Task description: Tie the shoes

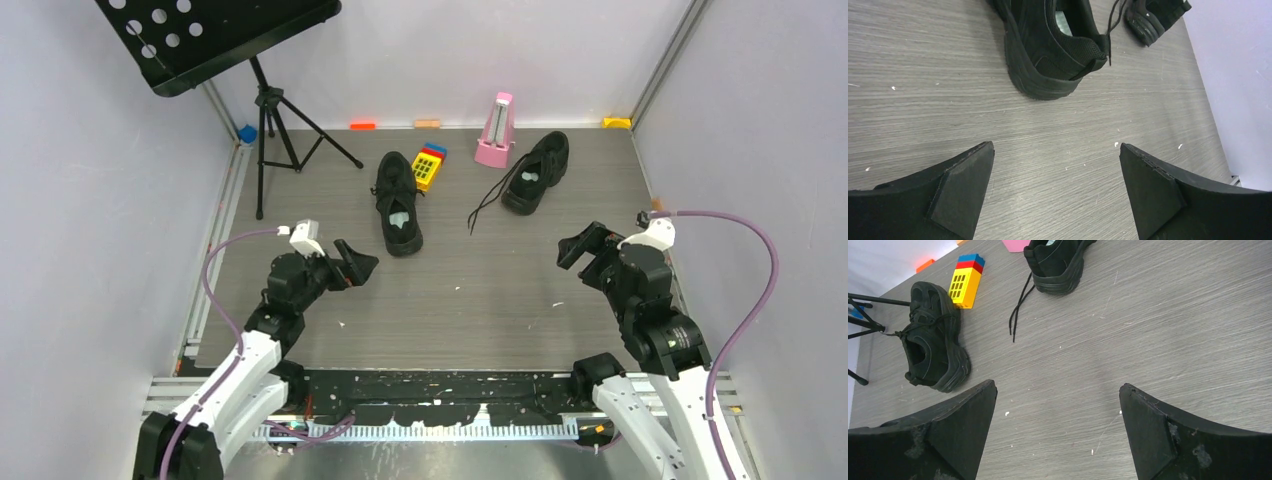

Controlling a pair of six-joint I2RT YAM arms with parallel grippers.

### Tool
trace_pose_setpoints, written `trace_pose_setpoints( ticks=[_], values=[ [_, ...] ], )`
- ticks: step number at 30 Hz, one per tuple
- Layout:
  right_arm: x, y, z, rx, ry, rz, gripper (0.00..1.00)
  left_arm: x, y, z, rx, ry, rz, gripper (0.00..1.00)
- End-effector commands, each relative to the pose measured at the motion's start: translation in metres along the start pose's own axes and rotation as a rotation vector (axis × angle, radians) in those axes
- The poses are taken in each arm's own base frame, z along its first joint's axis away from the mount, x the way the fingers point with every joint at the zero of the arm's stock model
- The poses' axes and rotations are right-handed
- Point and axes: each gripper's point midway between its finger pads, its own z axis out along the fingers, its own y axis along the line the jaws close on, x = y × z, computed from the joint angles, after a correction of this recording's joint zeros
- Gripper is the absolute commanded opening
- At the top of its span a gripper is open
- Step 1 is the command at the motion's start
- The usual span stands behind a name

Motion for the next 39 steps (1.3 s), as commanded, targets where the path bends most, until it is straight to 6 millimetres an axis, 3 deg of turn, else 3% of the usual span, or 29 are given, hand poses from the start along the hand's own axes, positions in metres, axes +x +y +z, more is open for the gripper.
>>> trace_pose_setpoints(
  ticks=[1,11,15,21,28,39],
  values=[
    [-0.002,0.006,0.002,-0.018,0.010,0.001,0.97,-0.032,-0.020,-0.007,0.045,-0.103,0.052,1.00],
    [-0.002,0.008,0.014,0.006,0.017,0.032,0.97,-0.034,-0.025,-0.015,0.084,-0.139,0.074,1.00],
    [-0.001,0.017,0.033,0.007,0.023,0.082,0.97,-0.033,-0.023,-0.013,0.075,-0.137,0.074,1.00],
    [-0.007,0.017,0.082,0.163,0.039,0.148,0.97,-0.029,-0.022,-0.008,0.081,-0.123,0.067,1.00],
    [-0.010,0.007,0.162,0.404,0.026,0.218,0.88,-0.023,-0.022,-0.002,0.093,-0.087,0.062,1.00],
    [-0.021,0.010,0.260,0.393,0.108,0.303,0.85,-0.017,-0.022,0.005,0.114,-0.060,0.062,1.00]
  ],
)
